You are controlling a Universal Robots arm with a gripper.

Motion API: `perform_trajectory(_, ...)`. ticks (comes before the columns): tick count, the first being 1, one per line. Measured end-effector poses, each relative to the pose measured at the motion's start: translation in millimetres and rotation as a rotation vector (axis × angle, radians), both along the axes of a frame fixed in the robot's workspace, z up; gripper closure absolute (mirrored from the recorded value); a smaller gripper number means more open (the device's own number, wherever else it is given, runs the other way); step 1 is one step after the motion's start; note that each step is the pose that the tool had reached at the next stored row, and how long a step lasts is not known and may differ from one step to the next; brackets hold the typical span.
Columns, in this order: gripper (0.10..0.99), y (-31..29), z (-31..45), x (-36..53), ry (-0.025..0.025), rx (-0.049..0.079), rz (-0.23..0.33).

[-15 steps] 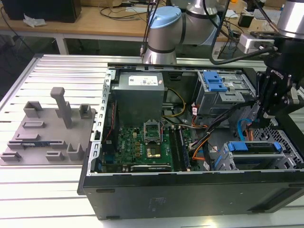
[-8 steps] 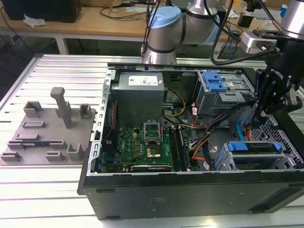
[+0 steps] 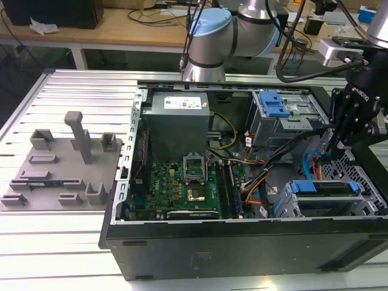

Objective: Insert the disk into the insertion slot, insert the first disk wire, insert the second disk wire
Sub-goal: 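Insert the first disk wire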

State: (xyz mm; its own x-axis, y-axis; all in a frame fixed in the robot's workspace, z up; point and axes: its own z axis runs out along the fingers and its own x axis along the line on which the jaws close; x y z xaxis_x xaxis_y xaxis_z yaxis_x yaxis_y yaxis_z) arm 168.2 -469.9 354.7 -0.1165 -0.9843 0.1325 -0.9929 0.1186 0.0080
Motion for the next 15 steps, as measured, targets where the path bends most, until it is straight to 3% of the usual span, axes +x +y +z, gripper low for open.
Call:
perform_trajectory(6, 0.922, -4.7, 0.8, 0.0, 0.0001, 0.005, 0.003)
perform_trajectory(9, 0.922, -6.4, 2.4, 0.0, -0.0002, 0.033, 0.009)
perform_trajectory(12, 0.922, -10.3, 2.9, 0.1, -0.0005, 0.070, 0.012)
perform_trajectory(15, 0.922, -11.6, 2.8, 0.0, -0.0006, 0.072, 0.012)
